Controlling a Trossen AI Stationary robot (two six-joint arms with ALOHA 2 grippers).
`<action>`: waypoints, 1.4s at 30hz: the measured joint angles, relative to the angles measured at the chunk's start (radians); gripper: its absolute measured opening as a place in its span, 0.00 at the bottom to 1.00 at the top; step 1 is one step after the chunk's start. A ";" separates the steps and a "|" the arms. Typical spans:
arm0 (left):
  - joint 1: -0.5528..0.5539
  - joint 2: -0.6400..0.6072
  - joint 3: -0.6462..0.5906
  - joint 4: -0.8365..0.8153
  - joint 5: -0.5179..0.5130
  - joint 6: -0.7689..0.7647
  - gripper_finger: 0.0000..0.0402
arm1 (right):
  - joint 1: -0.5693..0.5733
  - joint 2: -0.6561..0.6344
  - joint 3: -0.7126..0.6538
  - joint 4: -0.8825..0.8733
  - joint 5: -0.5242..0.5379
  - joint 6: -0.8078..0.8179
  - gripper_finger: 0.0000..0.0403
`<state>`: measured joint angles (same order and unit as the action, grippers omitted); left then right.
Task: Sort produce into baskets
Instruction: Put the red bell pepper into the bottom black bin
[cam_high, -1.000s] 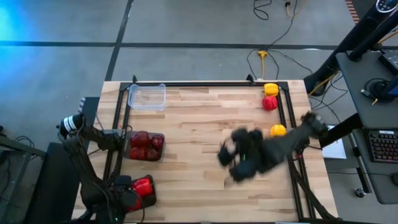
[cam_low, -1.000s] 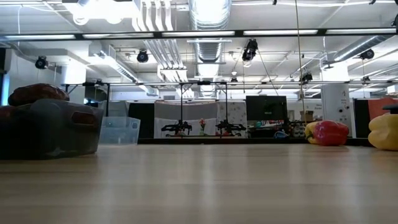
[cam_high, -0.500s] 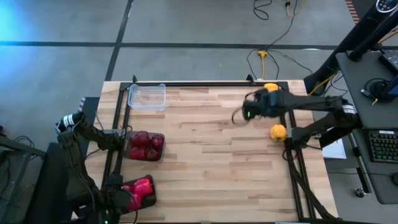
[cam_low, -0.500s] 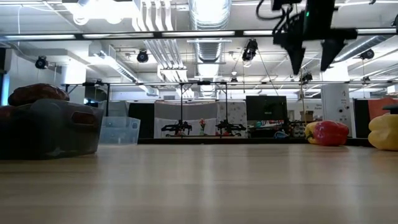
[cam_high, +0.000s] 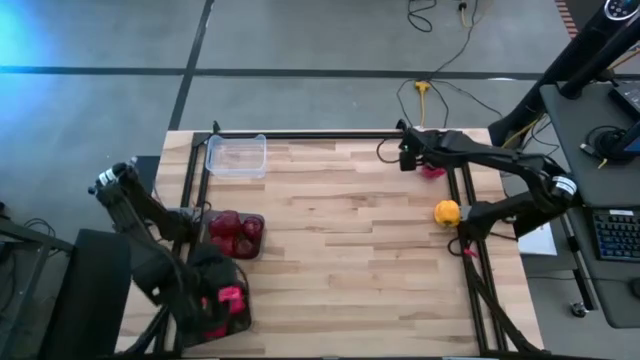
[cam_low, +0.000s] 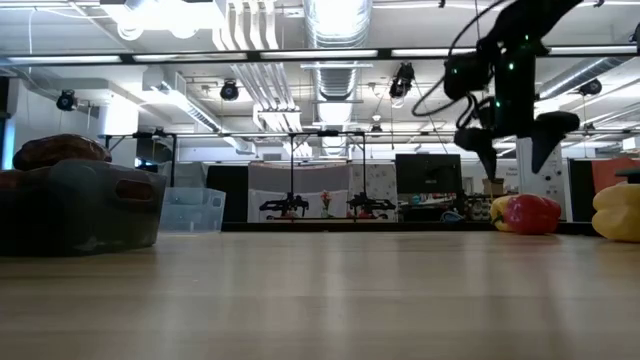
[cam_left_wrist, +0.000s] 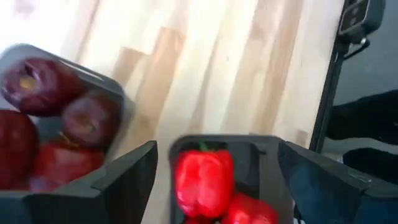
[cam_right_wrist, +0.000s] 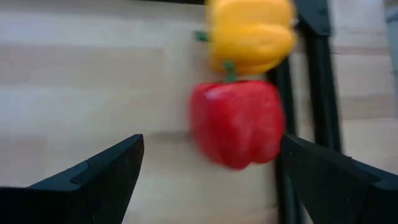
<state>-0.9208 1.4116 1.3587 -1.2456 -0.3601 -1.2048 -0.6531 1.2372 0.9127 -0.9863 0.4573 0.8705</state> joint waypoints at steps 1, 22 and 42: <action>0.020 -0.020 -0.009 0.007 0.001 0.017 0.78 | -0.019 0.006 -0.014 0.007 0.011 0.000 0.91; 0.309 -0.245 -0.273 0.269 0.270 0.285 0.78 | -0.232 0.198 -0.156 0.274 0.068 -0.052 0.92; 0.307 -0.315 -0.275 0.186 0.239 0.336 0.77 | 0.086 0.034 -0.163 0.221 -0.105 0.106 0.91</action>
<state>-0.6136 1.0963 1.0840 -1.0593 -0.1211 -0.8685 -0.5670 1.2715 0.7502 -0.7654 0.3521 0.9769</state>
